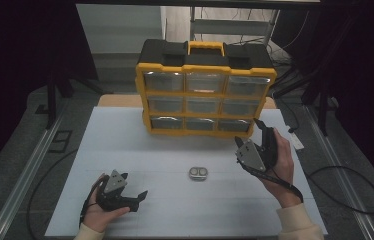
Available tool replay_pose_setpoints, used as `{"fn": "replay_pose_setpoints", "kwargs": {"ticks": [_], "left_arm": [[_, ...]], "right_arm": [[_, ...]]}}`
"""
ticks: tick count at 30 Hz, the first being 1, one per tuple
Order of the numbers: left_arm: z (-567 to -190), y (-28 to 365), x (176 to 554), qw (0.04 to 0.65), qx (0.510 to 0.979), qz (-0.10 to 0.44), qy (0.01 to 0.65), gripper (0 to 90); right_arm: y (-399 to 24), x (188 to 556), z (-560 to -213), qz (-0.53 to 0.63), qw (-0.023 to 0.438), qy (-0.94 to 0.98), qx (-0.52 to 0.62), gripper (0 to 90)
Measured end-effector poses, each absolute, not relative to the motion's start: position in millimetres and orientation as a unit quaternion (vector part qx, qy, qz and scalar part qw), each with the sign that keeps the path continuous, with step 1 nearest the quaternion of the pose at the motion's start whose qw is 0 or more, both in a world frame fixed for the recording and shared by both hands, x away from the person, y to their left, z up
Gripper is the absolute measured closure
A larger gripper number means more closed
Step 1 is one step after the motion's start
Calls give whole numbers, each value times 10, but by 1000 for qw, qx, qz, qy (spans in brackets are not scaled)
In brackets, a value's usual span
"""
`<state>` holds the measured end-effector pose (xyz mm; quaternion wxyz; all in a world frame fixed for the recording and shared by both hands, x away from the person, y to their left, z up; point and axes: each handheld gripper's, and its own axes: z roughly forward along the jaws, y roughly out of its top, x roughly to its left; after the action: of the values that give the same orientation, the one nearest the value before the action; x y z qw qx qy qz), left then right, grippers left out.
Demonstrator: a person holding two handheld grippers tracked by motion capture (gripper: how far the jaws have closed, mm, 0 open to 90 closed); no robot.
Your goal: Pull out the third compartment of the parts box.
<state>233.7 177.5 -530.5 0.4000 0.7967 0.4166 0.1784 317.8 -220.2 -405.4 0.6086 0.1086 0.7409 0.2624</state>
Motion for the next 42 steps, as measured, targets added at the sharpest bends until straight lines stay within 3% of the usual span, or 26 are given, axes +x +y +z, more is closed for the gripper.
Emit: {"fn": "replay_pose_setpoints", "kwargs": {"ticks": [42], "left_arm": [[-5296, 1776, 2324, 400, 796, 183, 415, 69]], "right_arm": [[-2172, 3381, -3815, 255, 622, 733, 108, 204]]}}
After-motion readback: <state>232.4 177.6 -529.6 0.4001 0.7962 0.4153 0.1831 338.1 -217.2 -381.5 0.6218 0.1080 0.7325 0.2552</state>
